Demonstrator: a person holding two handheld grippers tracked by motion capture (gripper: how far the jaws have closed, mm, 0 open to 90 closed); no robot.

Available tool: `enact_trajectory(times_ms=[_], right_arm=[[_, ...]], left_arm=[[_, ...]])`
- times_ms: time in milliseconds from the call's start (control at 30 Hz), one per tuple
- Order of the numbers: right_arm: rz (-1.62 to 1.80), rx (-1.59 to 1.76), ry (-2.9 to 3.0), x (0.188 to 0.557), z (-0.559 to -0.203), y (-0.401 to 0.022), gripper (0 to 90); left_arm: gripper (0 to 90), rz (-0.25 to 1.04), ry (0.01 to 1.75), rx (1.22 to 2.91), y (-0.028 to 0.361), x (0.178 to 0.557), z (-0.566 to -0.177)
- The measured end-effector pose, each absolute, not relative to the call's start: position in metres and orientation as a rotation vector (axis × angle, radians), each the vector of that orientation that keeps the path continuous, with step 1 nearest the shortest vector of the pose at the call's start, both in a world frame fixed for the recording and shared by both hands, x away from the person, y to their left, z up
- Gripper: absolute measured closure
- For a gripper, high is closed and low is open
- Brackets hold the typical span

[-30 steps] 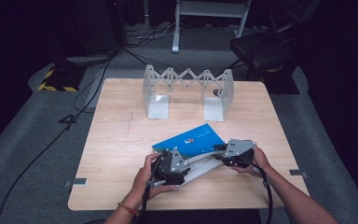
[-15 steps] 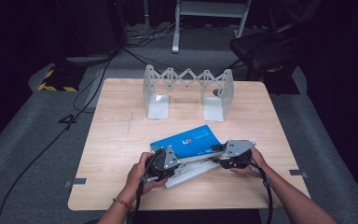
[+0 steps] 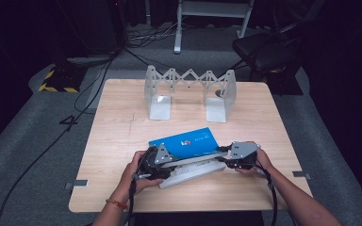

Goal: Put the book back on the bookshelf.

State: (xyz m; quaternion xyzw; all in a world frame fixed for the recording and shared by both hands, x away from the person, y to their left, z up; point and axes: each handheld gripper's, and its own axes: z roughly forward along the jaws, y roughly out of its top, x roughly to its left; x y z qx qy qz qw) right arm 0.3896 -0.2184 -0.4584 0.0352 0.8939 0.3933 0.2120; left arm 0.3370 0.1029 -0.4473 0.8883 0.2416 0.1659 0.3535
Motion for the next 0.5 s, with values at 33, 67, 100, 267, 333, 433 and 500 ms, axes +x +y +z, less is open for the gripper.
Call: enact_trajectory(times_ms=[33, 67, 100, 267, 333, 433, 500], right_arm=[[1.085, 0.086, 2.478, 0.388, -0.457, -0.217, 65.9], [1.076, 0.076, 2.473, 0.386, -0.457, -0.216, 66.4], [1.063, 0.062, 2.477, 0.383, -0.456, -0.214, 67.1], [1.040, 0.042, 2.475, 0.378, -0.452, -0.208, 68.4], [1.027, 0.029, 2.468, 0.374, -0.449, -0.204, 68.8], [1.021, 0.011, 2.463, 0.371, -0.447, -0.199, 69.5], [1.022, 0.014, 2.463, 0.369, -0.446, -0.196, 69.8]], left_arm=[[43.9, 0.429, 0.626, 2.296, 0.100, 0.334, -0.445], [43.0, 0.449, 0.639, 2.294, 0.096, 0.331, -0.441], [41.4, 0.462, 0.634, 2.299, 0.092, 0.328, -0.438], [38.8, 0.482, 0.622, 2.324, 0.072, 0.320, -0.432], [37.5, 0.492, 0.621, 2.345, 0.062, 0.318, -0.434], [35.6, 0.514, 0.629, 2.381, 0.053, 0.321, -0.439], [34.2, 0.524, 0.650, 2.395, 0.050, 0.324, -0.443]])
